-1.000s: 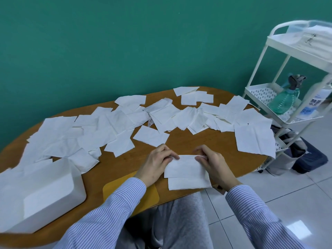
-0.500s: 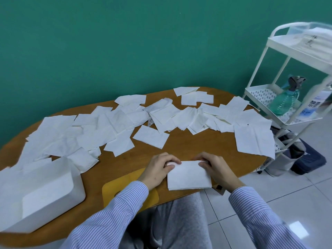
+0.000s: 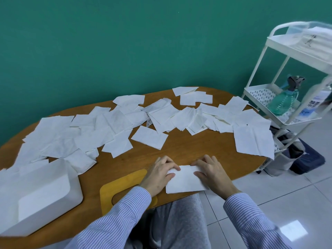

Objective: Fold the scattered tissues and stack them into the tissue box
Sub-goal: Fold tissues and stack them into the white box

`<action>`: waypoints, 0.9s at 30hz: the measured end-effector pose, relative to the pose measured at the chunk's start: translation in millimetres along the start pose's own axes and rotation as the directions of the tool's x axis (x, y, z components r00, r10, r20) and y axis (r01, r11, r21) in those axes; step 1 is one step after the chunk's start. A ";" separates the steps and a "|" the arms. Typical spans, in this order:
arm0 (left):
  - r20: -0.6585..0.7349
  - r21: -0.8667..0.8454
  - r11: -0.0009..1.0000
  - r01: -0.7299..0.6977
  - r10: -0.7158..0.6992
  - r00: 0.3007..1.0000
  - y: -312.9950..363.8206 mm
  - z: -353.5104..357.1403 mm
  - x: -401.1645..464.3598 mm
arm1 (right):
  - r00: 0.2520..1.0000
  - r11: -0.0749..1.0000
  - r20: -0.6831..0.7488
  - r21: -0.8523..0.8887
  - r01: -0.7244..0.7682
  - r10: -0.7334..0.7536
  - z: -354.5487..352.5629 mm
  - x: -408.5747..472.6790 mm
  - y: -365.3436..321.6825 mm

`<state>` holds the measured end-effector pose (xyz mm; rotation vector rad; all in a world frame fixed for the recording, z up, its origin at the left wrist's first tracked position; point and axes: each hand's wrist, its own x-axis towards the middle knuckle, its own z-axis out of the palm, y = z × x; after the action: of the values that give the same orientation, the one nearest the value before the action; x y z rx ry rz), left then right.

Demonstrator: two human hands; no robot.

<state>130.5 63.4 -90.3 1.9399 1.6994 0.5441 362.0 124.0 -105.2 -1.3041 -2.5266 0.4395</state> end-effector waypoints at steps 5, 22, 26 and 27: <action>-0.014 0.042 0.999 0.003 -0.002 1.000 1.5 -1.5 0.4 | 1.000 0.999 0.006 -0.029 0.020 -0.019 -2.6 4.4 -2.9; 0.061 0.064 0.998 -0.017 0.013 0.998 -3.8 -6.8 -0.6 | 0.991 0.994 0.129 0.088 -0.059 0.047 -8.2 8.9 -9.3; 0.097 0.024 1.000 -0.021 0.018 0.995 -0.6 -6.5 0.6 | 0.993 1.000 0.119 0.025 0.017 -0.020 -7.3 7.6 -10.7; 0.104 0.004 1.000 -0.017 0.016 0.994 0.0 -7.0 0.6 | 0.993 0.999 0.117 0.010 0.034 -0.035 -7.7 7.2 -11.3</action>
<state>126.4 64.8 -84.8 1.9528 1.6230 0.4374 352.3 124.9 -93.1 -1.2645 -2.6357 0.5325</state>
